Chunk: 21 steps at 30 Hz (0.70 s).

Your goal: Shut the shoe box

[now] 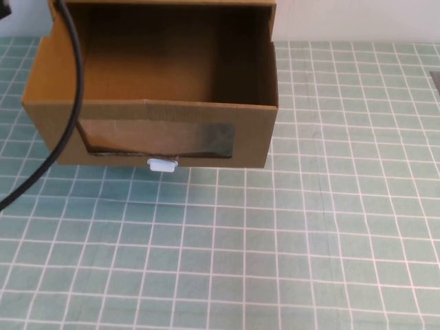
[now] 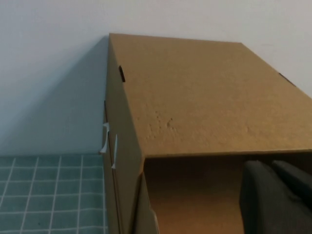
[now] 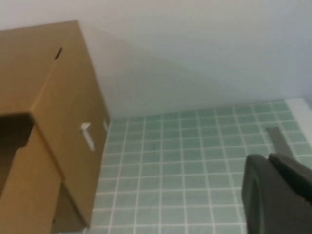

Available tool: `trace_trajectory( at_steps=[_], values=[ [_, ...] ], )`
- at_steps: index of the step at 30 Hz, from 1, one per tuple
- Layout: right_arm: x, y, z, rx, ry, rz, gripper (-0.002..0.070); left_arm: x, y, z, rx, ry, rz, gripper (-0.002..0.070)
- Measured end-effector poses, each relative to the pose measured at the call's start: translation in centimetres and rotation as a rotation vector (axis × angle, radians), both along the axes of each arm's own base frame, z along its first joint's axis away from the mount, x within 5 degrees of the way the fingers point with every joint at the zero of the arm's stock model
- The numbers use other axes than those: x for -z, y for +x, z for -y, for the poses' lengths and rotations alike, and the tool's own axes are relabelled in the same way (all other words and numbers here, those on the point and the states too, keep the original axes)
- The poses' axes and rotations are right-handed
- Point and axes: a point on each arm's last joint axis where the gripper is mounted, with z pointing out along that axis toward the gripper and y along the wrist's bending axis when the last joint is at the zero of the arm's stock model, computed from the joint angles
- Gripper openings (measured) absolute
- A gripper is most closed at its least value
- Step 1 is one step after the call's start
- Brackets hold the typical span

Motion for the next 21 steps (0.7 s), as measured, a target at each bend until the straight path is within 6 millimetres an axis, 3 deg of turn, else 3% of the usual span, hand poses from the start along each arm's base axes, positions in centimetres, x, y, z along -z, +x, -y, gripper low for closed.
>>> trace_trajectory(
  at_steps=[4,10,17,21],
  values=[
    [1.1,1.4,-1.7,-0.126,-0.019,-0.102,-0.0013,0.4,1.7,0.4,0.001,0.029,-0.023,-0.0005],
    [2.9,3.6,-5.1,-0.459,-0.218,-0.284,-0.0013,-0.2,5.5,1.4,0.035,0.127,-0.141,-0.0005],
    [2.7,5.3,-7.9,-0.741,-0.267,-0.286,-0.0013,-2.4,9.9,2.7,0.077,0.199,-0.181,-0.0005],
    [3.1,5.6,-9.0,-0.813,-0.276,-0.283,-0.0013,-2.3,12.1,4.0,0.195,0.272,-0.228,-0.0005]
  ],
)
